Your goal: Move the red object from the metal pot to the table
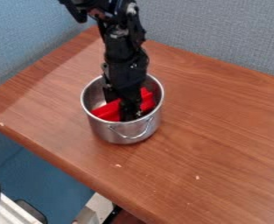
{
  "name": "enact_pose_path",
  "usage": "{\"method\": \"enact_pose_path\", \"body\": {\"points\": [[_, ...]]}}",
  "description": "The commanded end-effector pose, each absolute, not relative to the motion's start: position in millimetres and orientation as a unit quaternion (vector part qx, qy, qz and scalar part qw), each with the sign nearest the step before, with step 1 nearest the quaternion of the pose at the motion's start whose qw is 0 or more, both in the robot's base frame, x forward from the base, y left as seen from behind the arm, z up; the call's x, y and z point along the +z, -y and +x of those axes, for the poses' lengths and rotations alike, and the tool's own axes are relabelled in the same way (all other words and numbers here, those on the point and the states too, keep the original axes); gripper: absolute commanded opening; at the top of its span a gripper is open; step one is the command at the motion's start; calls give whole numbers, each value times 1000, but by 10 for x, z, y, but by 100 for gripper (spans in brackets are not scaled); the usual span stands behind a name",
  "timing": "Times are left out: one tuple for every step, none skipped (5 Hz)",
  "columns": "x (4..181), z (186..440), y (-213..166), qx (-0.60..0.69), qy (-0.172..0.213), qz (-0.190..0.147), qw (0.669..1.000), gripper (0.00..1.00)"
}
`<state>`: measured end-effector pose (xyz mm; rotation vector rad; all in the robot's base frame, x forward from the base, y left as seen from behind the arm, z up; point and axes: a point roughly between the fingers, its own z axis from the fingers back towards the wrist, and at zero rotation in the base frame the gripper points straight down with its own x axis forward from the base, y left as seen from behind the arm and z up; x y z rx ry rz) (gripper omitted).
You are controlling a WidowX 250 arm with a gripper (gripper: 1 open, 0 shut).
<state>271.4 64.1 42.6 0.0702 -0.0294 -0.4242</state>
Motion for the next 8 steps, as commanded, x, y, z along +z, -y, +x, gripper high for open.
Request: {"method": "enact_pose_path", "body": {"points": [[679,2795,-682,-204,57,44,976,0],[734,2793,-682,-202,65,39,976,0],[742,2791,-678,-201,66,35,977,0],[767,2789,-673,-199,70,28,977,0],[784,2788,-671,-198,72,22,977,0],[792,2788,-672,-197,74,18,977,100],[772,2791,-669,-198,73,18,977,100],[718,2795,-663,-201,67,18,977,100]]}}
